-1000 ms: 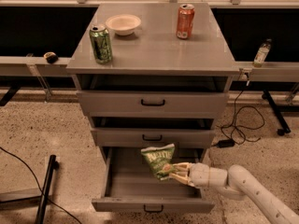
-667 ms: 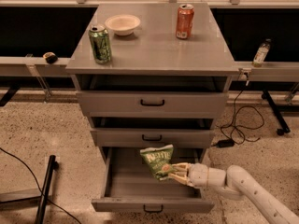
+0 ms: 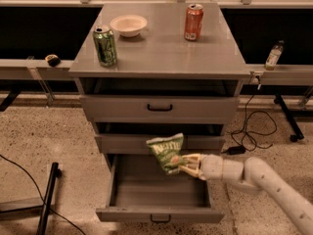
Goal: Pick green jalapeno chip bag from bottom drawer and place on counter
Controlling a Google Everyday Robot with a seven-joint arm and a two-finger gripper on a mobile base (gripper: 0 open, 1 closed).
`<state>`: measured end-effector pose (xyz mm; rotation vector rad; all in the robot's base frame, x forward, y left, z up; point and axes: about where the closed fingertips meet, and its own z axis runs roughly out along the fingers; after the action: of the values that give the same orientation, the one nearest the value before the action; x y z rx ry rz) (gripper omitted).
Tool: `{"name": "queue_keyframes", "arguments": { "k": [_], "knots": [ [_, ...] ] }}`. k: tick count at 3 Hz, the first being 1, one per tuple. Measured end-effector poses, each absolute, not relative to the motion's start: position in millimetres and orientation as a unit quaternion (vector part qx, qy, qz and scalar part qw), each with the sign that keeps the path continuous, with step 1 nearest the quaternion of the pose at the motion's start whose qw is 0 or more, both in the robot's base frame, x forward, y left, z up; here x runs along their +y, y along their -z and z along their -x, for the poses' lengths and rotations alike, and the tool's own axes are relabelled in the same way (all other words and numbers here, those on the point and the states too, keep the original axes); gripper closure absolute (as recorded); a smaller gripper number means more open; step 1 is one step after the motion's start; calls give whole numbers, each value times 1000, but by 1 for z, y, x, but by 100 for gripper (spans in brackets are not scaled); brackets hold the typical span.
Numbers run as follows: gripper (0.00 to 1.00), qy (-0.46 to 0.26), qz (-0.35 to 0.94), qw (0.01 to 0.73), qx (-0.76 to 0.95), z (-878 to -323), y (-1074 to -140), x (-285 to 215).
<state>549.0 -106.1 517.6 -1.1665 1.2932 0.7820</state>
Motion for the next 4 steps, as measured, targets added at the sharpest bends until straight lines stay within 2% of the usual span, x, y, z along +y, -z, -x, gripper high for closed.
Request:
{"name": "queue_keyframes", "arguments": {
  "k": [2,4],
  "knots": [
    [100,-236,566,593,521,-590,-708,-131],
    [100,-190,573,597,528,-649,-850,-165]
  ]
}}
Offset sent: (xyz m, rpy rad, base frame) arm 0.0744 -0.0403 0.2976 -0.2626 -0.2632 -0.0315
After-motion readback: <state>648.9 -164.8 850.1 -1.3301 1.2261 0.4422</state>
